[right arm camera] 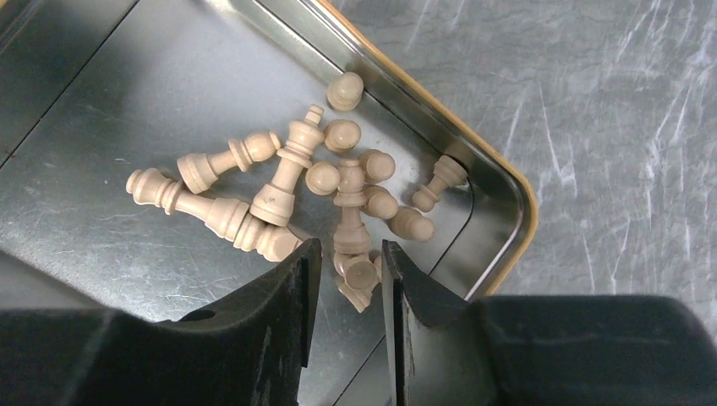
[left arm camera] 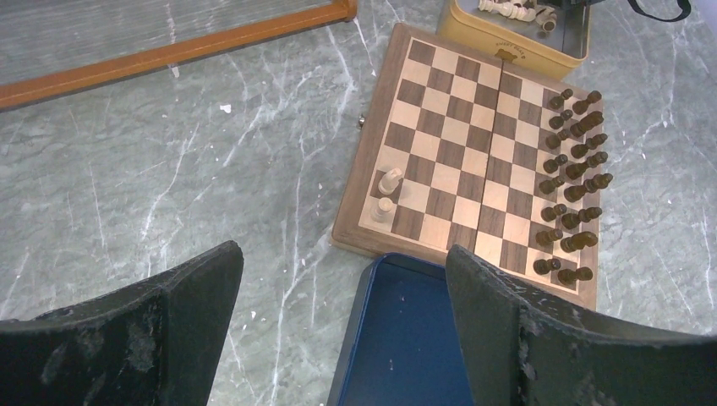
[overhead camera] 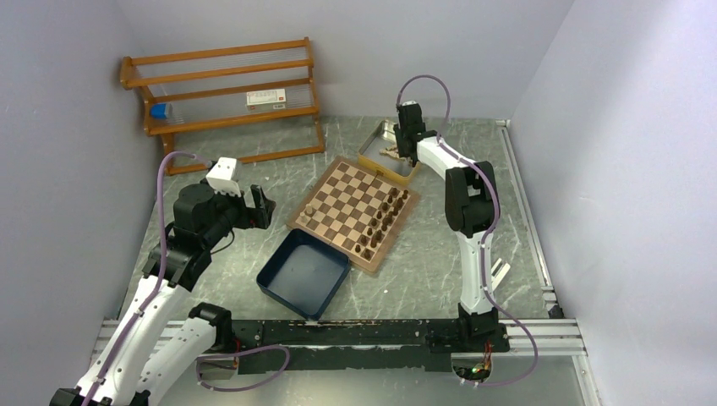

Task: Set up the chess pieces on the board
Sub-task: Pick up the chess piece from the storage box.

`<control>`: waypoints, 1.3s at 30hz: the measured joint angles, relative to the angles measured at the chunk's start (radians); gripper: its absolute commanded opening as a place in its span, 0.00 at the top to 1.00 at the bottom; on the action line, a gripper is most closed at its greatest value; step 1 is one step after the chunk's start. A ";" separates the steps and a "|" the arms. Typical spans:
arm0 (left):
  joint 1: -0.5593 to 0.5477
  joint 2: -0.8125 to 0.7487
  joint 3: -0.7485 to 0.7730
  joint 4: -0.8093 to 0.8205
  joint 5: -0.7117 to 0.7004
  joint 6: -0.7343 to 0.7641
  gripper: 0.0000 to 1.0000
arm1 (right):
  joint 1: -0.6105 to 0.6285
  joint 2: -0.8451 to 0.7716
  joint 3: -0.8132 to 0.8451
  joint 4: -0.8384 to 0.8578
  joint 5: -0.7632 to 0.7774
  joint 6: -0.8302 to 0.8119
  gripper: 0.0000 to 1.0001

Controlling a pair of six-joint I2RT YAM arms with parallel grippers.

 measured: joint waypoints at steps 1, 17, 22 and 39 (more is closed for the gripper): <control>0.000 0.000 0.000 0.000 0.000 0.000 0.06 | 0.000 0.000 0.002 0.000 0.002 -0.002 0.64; 0.000 -0.003 0.000 0.000 0.000 0.000 0.07 | -0.014 0.030 0.021 -0.023 -0.016 -0.006 0.71; 0.000 -0.004 0.000 0.000 0.000 0.000 0.07 | -0.014 0.033 0.020 -0.028 -0.019 -0.003 0.78; 0.000 -0.004 0.000 0.000 0.000 0.000 0.07 | -0.013 -0.016 0.020 -0.031 -0.040 0.009 0.88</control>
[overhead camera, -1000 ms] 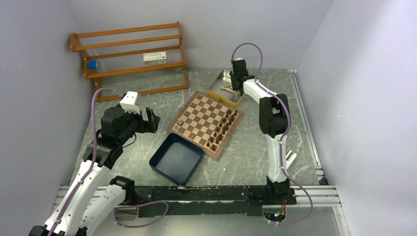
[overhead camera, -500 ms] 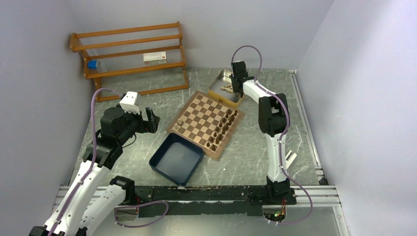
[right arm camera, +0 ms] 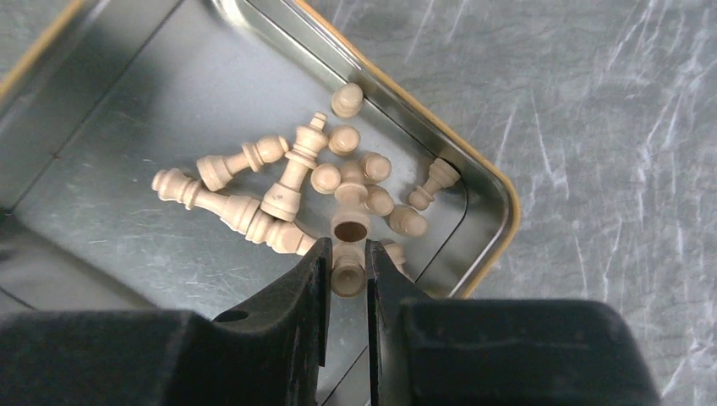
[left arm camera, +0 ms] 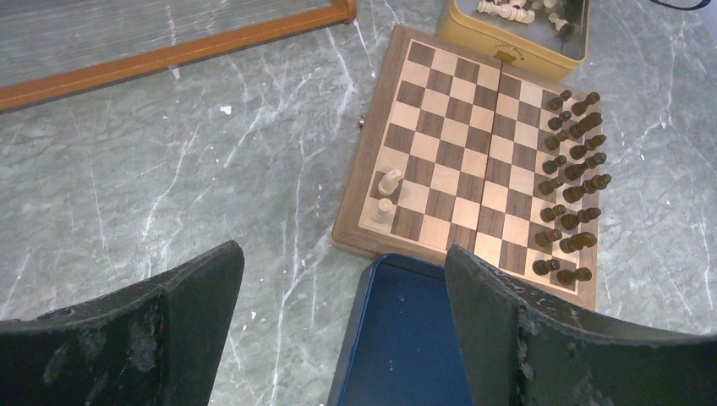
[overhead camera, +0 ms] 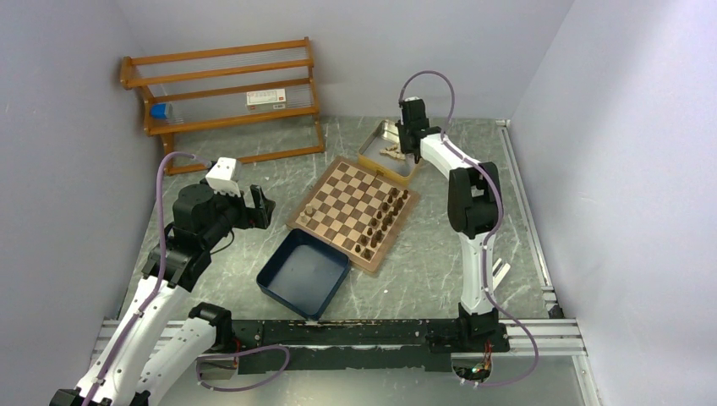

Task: Set up the chess pieces on the board
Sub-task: Pick up the chess piece from the storage box, then place the chess piece on the chessboard.

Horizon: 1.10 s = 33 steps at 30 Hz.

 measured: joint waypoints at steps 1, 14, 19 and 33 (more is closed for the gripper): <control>0.000 0.000 0.000 0.000 0.000 0.000 0.07 | 0.002 -0.008 0.000 -0.001 -0.001 0.001 0.88; 0.000 -0.003 0.000 0.000 0.000 0.000 0.07 | 0.071 -0.095 0.019 -0.018 -0.070 0.033 0.89; 0.000 -0.010 0.000 0.000 0.000 0.000 0.07 | 0.130 -0.136 0.019 -0.018 -0.107 0.051 0.89; 0.000 -0.029 0.000 0.000 -0.001 0.000 0.07 | 0.292 -0.147 0.003 -0.033 -0.260 0.068 0.87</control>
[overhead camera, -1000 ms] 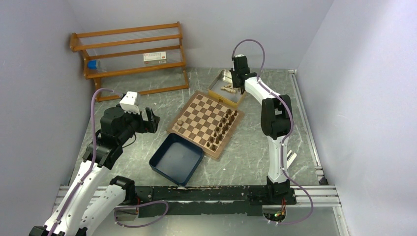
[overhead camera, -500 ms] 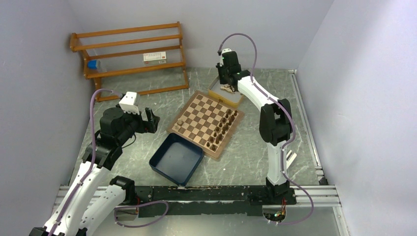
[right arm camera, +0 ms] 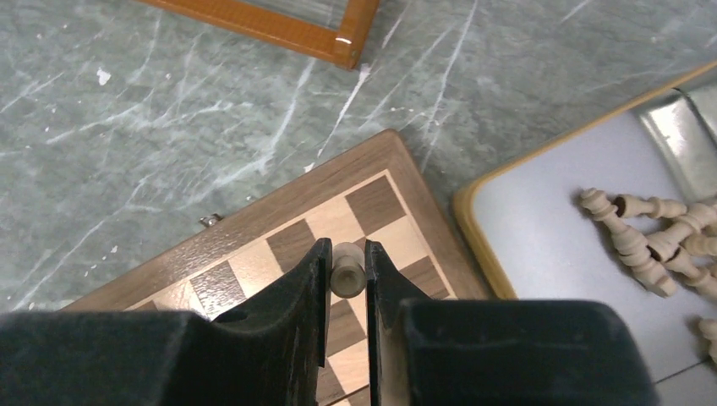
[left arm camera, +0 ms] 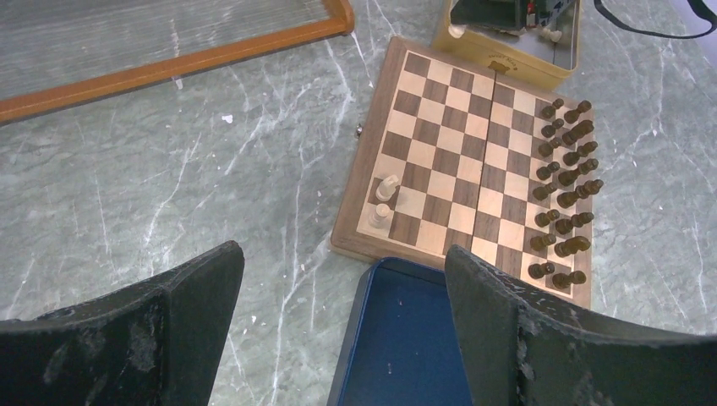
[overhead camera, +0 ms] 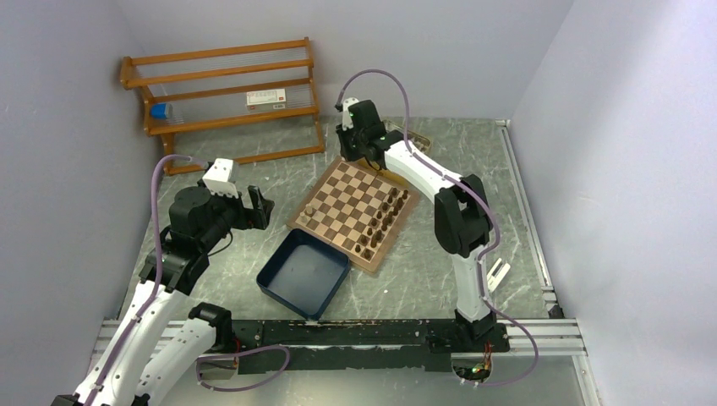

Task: Set up the chess pieces on the board
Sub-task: Place the chess piece on the chessboard.

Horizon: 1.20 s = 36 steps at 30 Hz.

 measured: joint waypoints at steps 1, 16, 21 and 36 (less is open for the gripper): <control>0.000 0.000 0.000 0.000 0.000 0.000 0.07 | 0.007 0.001 0.000 0.000 -0.002 0.000 0.87; 0.000 -0.005 0.000 0.000 -0.001 0.000 0.07 | 0.089 0.198 0.124 -0.046 0.133 -0.019 0.84; 0.000 -0.005 0.000 0.000 -0.001 0.000 0.07 | 0.087 0.246 0.182 -0.081 0.182 -0.021 0.83; 0.000 -0.006 0.000 0.000 -0.002 0.000 0.07 | 0.069 0.307 0.293 -0.147 0.223 -0.019 0.82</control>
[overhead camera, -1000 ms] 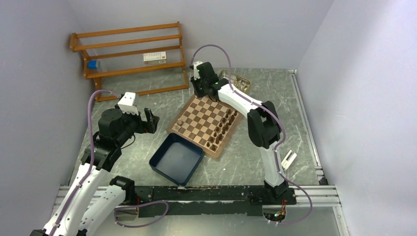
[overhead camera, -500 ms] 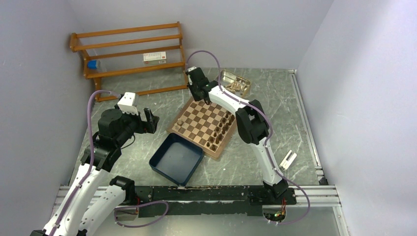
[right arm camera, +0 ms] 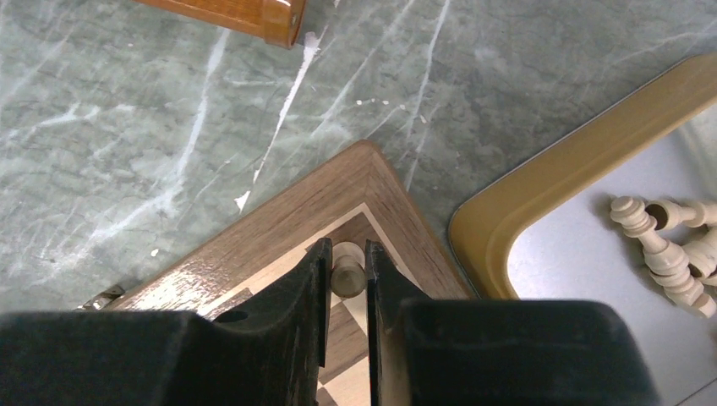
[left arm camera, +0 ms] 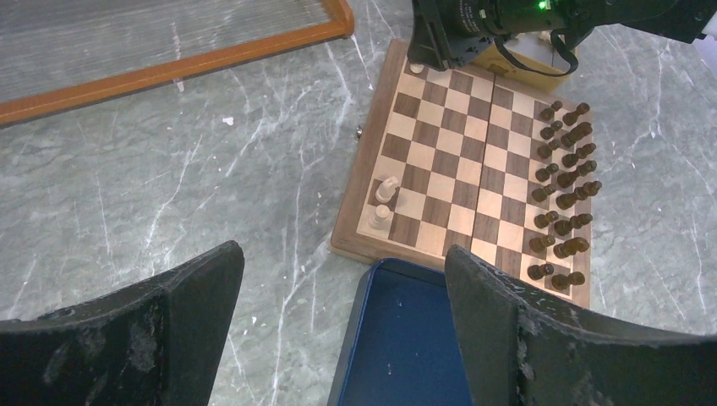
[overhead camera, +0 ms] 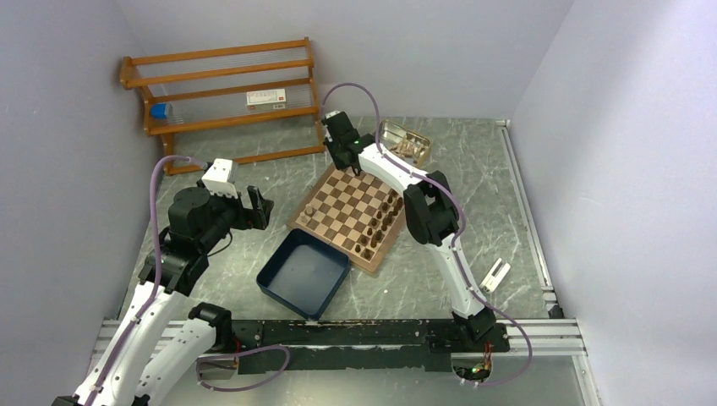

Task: Set up the chess pieces on the board
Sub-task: Place the chess piece on the chessboard.

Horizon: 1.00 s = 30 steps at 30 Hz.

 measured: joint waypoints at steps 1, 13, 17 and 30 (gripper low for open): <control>0.000 0.000 0.000 0.000 0.000 0.000 0.07 | -0.002 0.000 0.000 -0.001 0.002 0.000 0.82; 0.000 -0.002 0.000 0.000 0.000 0.000 0.07 | -0.008 0.000 0.000 -0.007 0.003 0.000 0.79; 0.000 -0.002 0.000 0.000 0.000 0.000 0.07 | -0.008 0.000 0.000 -0.007 0.003 0.000 0.76; 0.000 -0.002 0.000 0.000 0.000 0.000 0.07 | -0.013 0.000 -0.005 -0.005 -0.001 -0.001 0.63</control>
